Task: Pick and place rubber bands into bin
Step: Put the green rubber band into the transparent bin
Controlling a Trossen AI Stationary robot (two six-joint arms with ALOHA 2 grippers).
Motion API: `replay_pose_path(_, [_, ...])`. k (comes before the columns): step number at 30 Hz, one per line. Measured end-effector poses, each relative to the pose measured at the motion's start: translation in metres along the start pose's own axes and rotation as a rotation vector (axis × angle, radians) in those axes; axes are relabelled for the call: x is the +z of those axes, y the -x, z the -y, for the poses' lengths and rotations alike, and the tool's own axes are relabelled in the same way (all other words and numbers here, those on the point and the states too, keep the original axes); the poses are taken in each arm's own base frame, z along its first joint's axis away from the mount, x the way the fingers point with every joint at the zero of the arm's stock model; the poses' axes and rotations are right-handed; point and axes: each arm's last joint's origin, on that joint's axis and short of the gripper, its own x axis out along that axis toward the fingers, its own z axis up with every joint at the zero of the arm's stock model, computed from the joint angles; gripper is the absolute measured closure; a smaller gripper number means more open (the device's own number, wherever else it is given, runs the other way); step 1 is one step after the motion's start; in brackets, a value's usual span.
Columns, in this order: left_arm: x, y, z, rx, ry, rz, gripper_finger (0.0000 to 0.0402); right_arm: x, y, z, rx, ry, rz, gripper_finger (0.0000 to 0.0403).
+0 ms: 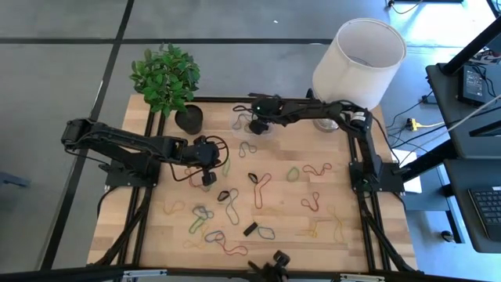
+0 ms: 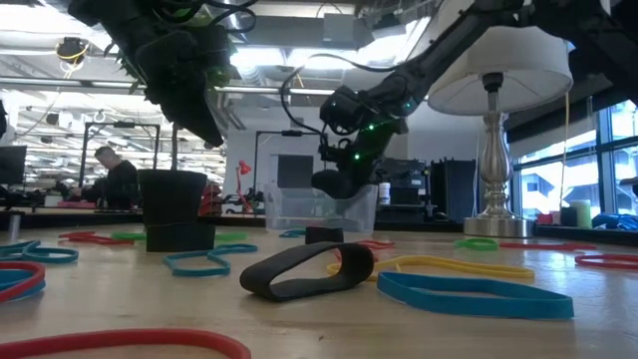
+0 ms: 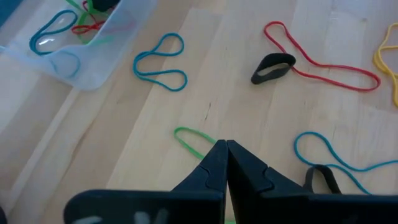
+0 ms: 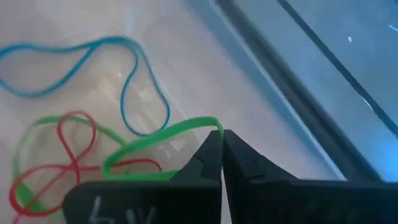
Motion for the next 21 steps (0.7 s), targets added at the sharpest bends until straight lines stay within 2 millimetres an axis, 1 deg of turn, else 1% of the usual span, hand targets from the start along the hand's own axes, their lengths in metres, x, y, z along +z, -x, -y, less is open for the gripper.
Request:
replay_pose_path(6, [0.000,0.000,0.000,-0.001,0.000,0.000,0.0399,0.005,-0.001,0.004,-0.005,0.004,0.051,0.0403])
replay_pose_path(12, [0.000,0.000,0.000,-0.002,0.023,-0.001,0.0398,0.003,-0.001,0.003,-0.004,0.007,0.030,0.0400])
replay_pose_path(17, [0.000,0.000,0.000,-0.011,0.023,-0.004,0.0400,-0.003,0.005,-0.005,0.015,0.005,-0.040,0.0375])
replay_pose_path(21, [0.000,0.000,0.001,-0.026,0.023,-0.010,0.0399,0.000,0.012,-0.008,0.025,-0.026,-0.027,0.0344])
